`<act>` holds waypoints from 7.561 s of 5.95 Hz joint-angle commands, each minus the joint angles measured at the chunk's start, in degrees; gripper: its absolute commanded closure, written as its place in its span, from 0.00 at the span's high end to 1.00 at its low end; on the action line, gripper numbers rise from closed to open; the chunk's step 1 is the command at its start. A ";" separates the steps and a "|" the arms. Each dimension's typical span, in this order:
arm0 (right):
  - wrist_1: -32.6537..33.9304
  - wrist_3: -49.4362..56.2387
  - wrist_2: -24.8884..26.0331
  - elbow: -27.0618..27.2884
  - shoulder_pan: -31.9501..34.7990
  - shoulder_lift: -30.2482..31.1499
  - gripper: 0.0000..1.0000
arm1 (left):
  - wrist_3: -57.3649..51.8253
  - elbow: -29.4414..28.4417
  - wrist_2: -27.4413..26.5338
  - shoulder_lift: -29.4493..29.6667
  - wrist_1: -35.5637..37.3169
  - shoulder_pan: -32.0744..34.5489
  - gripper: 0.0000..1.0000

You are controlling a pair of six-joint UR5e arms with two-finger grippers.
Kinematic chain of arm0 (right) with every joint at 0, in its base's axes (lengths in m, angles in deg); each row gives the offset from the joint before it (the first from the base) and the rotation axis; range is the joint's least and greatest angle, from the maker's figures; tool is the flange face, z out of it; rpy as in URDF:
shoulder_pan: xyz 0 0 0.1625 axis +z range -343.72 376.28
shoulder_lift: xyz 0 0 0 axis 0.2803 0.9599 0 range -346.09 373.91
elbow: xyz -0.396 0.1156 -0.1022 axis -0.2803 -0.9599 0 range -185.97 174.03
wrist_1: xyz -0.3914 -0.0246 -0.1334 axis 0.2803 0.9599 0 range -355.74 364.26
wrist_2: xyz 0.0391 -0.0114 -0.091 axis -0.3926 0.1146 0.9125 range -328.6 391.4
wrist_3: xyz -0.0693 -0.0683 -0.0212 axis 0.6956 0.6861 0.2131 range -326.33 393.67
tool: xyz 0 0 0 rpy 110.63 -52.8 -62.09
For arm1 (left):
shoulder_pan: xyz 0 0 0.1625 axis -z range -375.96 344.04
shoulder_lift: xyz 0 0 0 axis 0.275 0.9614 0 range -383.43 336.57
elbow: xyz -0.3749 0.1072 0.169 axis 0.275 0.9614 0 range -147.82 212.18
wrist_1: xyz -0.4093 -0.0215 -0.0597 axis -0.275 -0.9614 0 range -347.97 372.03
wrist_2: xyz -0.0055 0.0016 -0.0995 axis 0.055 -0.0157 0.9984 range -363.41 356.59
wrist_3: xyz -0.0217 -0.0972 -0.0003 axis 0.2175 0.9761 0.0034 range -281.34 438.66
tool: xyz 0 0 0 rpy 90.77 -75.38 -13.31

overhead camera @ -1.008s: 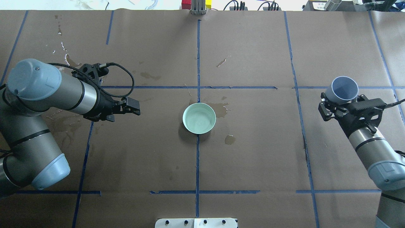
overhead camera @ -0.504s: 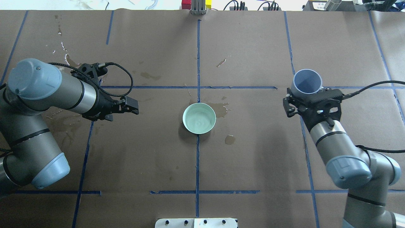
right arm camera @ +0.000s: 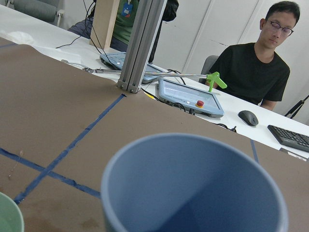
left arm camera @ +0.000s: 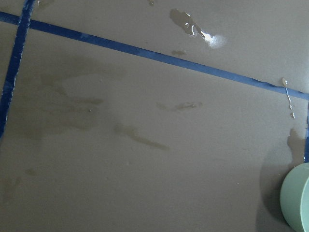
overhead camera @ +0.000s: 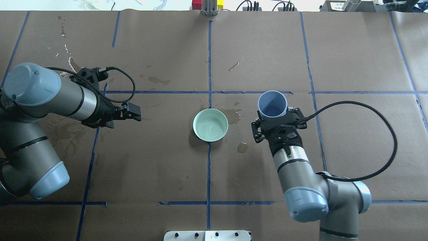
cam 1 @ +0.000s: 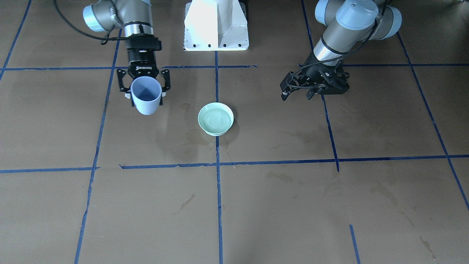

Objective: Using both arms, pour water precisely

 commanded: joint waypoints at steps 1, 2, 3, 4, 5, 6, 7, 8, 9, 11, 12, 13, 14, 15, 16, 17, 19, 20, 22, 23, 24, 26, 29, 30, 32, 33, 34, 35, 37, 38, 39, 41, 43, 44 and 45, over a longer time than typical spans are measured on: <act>13.86 0.14 2.44 -2.28 -1.24 -6.31 0.00 | -0.15 0.73 0.14 -1.10 -0.01 0.45 1.00; 20.44 0.40 2.26 -2.37 -1.42 -8.58 0.00 | -0.15 0.73 0.15 -1.20 -0.01 0.53 1.00; 28.25 1.62 2.09 -2.72 -1.51 -11.74 0.00 | -0.15 0.90 0.15 -1.90 -0.09 0.53 1.00; 28.76 6.85 2.00 -4.73 -1.59 -12.38 0.00 | -0.15 1.17 0.06 -2.16 -0.09 0.53 1.00; 29.20 8.99 2.00 -5.18 -1.51 -13.17 0.00 | -0.15 1.26 0.06 -2.25 -0.01 0.53 1.00; 28.86 12.84 2.17 -7.71 -1.59 -14.13 0.00 | -0.15 1.34 0.06 -2.17 -0.09 0.45 1.00; 28.76 15.32 2.61 -10.35 -1.59 -16.06 0.01 | -0.15 1.52 0.06 -2.25 -0.09 0.45 1.00; 29.02 15.78 3.57 -10.81 -1.59 -16.16 0.01 | -0.15 1.69 0.06 -2.25 -0.09 0.45 1.00; 29.20 18.65 5.84 -13.25 -1.59 -17.56 0.01 | -0.15 1.70 0.06 -2.34 -0.09 0.45 1.00; 29.47 24.70 8.92 -14.32 -1.59 -18.45 0.01 | -0.15 2.13 0.06 -2.43 -0.01 0.45 1.00; 29.47 26.31 9.29 -14.76 -1.59 -18.36 0.01 | -0.15 2.14 0.06 -2.43 -0.01 0.36 1.00; 30.77 26.42 9.38 -15.46 -1.59 -18.27 0.01 | -0.15 2.14 0.06 -2.34 -0.01 0.36 1.00; 33.74 29.38 9.56 -15.38 -1.59 -19.06 0.00 | -0.15 2.14 0.06 -2.43 -0.01 0.36 1.00; 34.99 33.84 10.51 -15.47 -1.51 -19.24 0.00 | -0.06 2.48 0.06 -2.43 -0.01 0.36 1.00; 35.79 37.45 11.05 -15.30 -1.51 -18.89 0.00 | -0.06 2.66 0.06 -2.43 -0.01 0.45 1.00; 35.88 40.54 11.49 -15.38 -1.51 -18.80 0.00 | -0.06 2.66 0.06 -2.43 -0.01 0.45 1.00; 35.88 43.81 11.67 -15.38 -1.51 -18.80 0.00 | -0.06 3.10 0.14 -2.52 -0.01 0.45 1.00; 35.80 45.47 11.67 -15.38 -1.42 -18.80 0.00 | -0.06 3.10 0.15 -2.52 -0.01 0.45 1.00; 35.88 48.63 11.93 -15.38 -1.33 -18.98 0.00 | -0.06 3.10 0.15 -2.52 -0.01 0.45 1.00; 35.88 50.48 11.93 -15.38 -1.33 -18.98 0.00 | -0.06 3.10 0.15 -2.52 -0.01 0.45 1.00; 35.88 52.85 11.93 -15.29 -1.33 -18.98 0.00 | -0.06 3.10 0.15 -2.52 -0.01 0.45 1.00; 35.53 52.09 11.93 -14.16 -0.98 -19.32 0.00 | -0.06 3.10 0.06 -2.52 -0.01 0.45 1.00; 28.11 36.47 5.63 -10.55 0.51 -16.87 0.00 | -0.06 3.10 0.06 -2.43 -0.01 0.45 1.00; 25.45 28.78 4.56 -10.29 0.78 -15.47 0.00 | -0.06 3.10 0.06 -2.43 -0.01 0.45 1.00; 25.25 11.04 -5.07 -1.80 1.91 -9.17 0.00 | 0.03 3.19 -0.29 -2.52 -0.01 0.45 1.00; 25.25 4.42 -5.47 -0.80 2.01 -8.44 0.00 | 0.03 3.36 -0.29 -2.52 -0.01 0.45 1.00; 25.16 -4.17 -5.65 4.52 2.01 -2.34 0.00 | 0.03 3.45 -0.29 -2.52 -0.01 0.45 1.00; 17.33 -10.70 -5.65 7.18 2.01 4.77 0.00 | 0.03 3.37 -0.29 -2.52 -0.01 0.36 1.00; -10.08 -14.10 -6.69 5.27 3.58 18.40 0.00 | 0.03 3.45 -0.29 -2.43 -0.01 0.36 1.00; -15.04 -17.32 -6.88 4.84 5.51 22.82 0.00 | 0.03 3.45 -0.29 -2.34 -0.01 0.36 1.00; -20.23 -19.96 -8.79 4.48 7.44 27.65 0.00 | 0.03 3.54 -0.29 -2.25 -0.01 0.45 1.00; -44.14 -19.47 -8.81 -10.30 11.05 32.34 0.00 | 0.03 3.54 -0.29 -2.25 0.08 0.36 1.00; -49.26 -19.64 -8.29 -17.64 12.03 32.88 0.00 | 0.03 3.54 -0.29 -2.34 0.08 0.36 1.00; -49.20 -19.64 -7.85 -18.54 11.85 32.01 0.01 | 0.03 3.89 -0.29 -2.43 0.08 0.45 1.00; -49.11 -19.64 -7.67 -18.72 11.77 31.91 0.03 | 0.03 4.33 -0.29 -2.52 0.08 0.45 1.00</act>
